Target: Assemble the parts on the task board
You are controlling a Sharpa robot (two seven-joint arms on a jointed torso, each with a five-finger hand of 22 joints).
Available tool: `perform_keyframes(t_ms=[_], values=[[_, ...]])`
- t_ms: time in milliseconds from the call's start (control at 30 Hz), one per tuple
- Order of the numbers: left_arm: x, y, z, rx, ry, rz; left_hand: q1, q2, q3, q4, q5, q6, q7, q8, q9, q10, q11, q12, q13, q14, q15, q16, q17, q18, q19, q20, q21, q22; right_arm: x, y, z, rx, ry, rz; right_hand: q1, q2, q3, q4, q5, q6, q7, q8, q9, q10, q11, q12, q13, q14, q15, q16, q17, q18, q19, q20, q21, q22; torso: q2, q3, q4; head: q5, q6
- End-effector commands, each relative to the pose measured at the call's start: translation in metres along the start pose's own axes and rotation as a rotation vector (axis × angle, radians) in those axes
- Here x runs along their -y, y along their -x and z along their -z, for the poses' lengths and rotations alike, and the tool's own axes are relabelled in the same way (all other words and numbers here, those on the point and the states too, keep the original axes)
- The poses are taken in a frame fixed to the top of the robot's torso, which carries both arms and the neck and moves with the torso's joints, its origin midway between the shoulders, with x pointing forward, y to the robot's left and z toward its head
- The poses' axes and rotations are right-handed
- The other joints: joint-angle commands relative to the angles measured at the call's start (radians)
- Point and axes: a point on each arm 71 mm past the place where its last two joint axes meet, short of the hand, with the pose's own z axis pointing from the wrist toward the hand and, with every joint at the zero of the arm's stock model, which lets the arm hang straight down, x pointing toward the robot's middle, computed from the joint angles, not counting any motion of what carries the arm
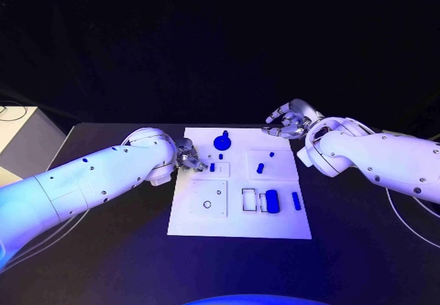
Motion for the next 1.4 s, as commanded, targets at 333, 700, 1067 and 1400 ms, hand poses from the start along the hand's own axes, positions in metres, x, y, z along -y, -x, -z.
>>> perform_keyframes(t_ms=[333,700,1067,1400], values=[[-0.010,-0.007,-0.002,-0.018,0.042,-0.035,0.008,-0.009,-0.026,0.018,0.000,0.003,0.007,0.004,-0.008,0.006,-0.003,0.005,0.006,0.106,-0.005,0.004,0.263,-0.007,0.008,0.002,0.000,0.040,-0.001,0.000,0.000,-0.002,0.014,0.008,-0.012,0.001,-0.007,0.000,0.006,-0.008,-0.002,0.007,0.001,0.092,-0.005,-0.002,0.250,0.104,-0.004,0.006,0.263,-0.007,0.105,-0.006,0.006,0.263,-0.001,0.0006,0.0001,0.000,-0.003],[-0.009,-0.008,-0.001,-0.028,0.037,-0.033,0.036,-0.030,-0.106,0.083,-0.035,0.003,0.007,0.012,-0.029,0.007,-0.003,0.004,0.008,0.106,-0.004,0.004,0.263,-0.007,0.009,0.002,0.000,0.041,-0.001,0.000,0.000,-0.002,0.014,0.008,-0.012,0.001,-0.007,-0.001,0.007,-0.009,-0.002,0.008,0.002,0.092,-0.005,-0.001,0.251,0.104,-0.004,0.006,0.263,-0.007,0.105,-0.006,0.006,0.263,-0.001,0.0010,0.0001,-0.001,-0.001],[-0.007,-0.008,0.001,-0.017,0.024,-0.007,0.035,-0.018,-0.155,0.094,-0.100,0.003,0.007,0.017,-0.044,0.008,-0.003,0.003,0.008,0.106,-0.004,0.004,0.263,-0.007,0.009,0.003,-0.001,0.042,-0.001,-0.001,0.000,-0.003,0.014,0.009,-0.012,0.001,-0.007,-0.001,0.008,-0.009,-0.002,0.008,0.002,0.093,-0.005,-0.001,0.251,0.104,-0.004,0.006,0.263,-0.007,0.105,-0.006,0.006,0.263,0.000,0.0005,0.0000,-0.001,0.001],[-0.011,-0.006,0.008,-0.011,0.015,-0.007,0.040,-0.014,-0.160,0.091,-0.105,0.003,0.006,0.018,-0.046,0.008,-0.003,0.002,0.007,0.106,-0.004,0.004,0.263,-0.007,0.009,0.003,-0.001,0.042,-0.001,-0.001,0.000,-0.005,0.012,0.008,-0.012,0.001,-0.007,-0.001,0.008,-0.009,-0.002,0.008,0.002,0.093,-0.005,-0.001,0.251,0.104,-0.004,0.006,0.263,-0.007,0.105,-0.006,0.006,0.263,-0.002,0.0010,0.0010,-0.001,0.001]])
